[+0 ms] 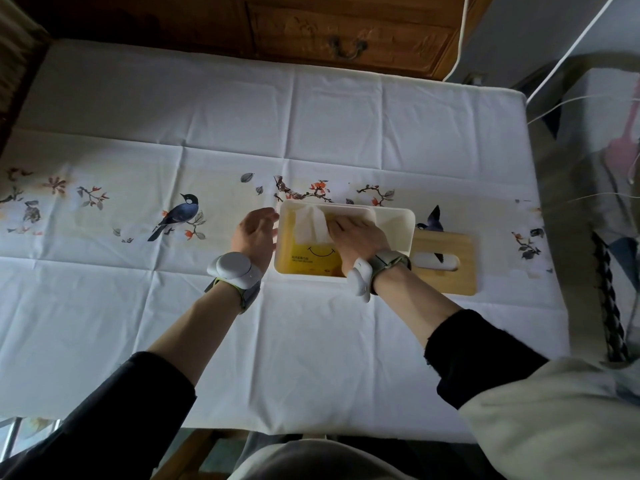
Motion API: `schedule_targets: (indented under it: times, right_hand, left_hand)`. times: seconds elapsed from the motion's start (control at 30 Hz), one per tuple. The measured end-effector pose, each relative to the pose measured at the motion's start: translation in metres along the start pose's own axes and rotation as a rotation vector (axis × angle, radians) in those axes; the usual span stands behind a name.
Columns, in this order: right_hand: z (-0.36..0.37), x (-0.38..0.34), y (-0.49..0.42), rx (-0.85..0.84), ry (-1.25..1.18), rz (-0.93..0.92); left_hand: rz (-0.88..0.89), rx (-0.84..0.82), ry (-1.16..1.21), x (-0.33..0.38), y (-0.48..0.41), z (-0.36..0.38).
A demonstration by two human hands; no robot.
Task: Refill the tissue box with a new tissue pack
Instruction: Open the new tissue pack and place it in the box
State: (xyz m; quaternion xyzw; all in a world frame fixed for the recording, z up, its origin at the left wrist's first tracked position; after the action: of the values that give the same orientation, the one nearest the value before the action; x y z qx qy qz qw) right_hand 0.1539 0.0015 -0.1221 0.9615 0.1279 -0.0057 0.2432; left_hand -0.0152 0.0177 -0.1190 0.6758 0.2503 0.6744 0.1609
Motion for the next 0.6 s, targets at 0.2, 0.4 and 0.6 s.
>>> schedule_targets:
  times: [0.2, 0.4, 0.6]
  right_hand:
    - [-0.001, 0.000, -0.002, -0.009, 0.015, -0.001]
    - [-0.002, 0.003, 0.001, -0.074, -0.093, 0.010]
    - [-0.018, 0.013, 0.012, 0.090, -0.189, -0.024]
  left_hand:
    - [-0.061, -0.030, 0.086, -0.004, 0.000, 0.001]
    - [-0.066, -0.039, 0.094, -0.006, 0.000, 0.001]
    - [0.043, 0.039, -0.023, 0.003, -0.005, 0.000]
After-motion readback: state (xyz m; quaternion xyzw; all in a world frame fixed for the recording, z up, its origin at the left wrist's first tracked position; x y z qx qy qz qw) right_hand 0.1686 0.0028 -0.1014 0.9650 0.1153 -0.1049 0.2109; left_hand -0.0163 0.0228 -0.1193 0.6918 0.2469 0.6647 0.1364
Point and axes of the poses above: each hand's wrist, its own y-axis away from the middle knuckle, its own z-axis out of the palm, x = y × z, the point moved 6 cm from there along -y, towards the middle knuckle, and after that the axes turned 7 degrees about y, right-handed, at the moved point
